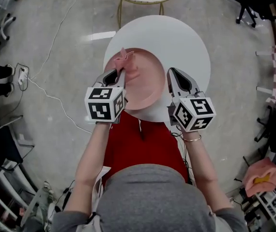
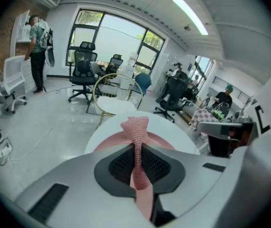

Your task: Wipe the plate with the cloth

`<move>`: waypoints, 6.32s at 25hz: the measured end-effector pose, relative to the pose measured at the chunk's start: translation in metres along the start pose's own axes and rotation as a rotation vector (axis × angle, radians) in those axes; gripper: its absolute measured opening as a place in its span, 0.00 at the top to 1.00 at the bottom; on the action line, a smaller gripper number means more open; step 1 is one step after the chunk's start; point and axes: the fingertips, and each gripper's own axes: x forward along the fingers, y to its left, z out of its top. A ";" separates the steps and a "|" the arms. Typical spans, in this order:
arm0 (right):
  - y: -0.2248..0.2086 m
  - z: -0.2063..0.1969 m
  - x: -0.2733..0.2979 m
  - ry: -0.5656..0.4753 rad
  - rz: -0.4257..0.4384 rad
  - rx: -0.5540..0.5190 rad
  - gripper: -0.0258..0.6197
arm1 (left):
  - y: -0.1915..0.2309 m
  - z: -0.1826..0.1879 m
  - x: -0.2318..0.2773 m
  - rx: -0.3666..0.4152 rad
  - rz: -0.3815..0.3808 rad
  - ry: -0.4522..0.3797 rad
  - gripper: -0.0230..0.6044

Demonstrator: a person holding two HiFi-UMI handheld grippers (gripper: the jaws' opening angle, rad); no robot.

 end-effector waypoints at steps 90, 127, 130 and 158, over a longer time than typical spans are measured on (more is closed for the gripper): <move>-0.032 -0.054 -0.108 -0.053 -0.125 0.133 0.91 | -0.124 -0.115 0.031 0.216 -0.183 0.395 0.91; 0.079 -0.028 -0.021 0.014 0.015 -0.036 0.91 | 0.026 -0.088 -0.029 0.250 0.056 0.296 0.91; 0.078 -0.021 -0.025 -0.002 0.013 -0.040 0.91 | 0.027 -0.070 -0.036 0.251 0.060 0.224 0.91; 0.093 0.047 -0.146 -0.341 0.162 -0.170 0.91 | -0.084 0.033 -0.181 0.284 0.151 -0.461 0.91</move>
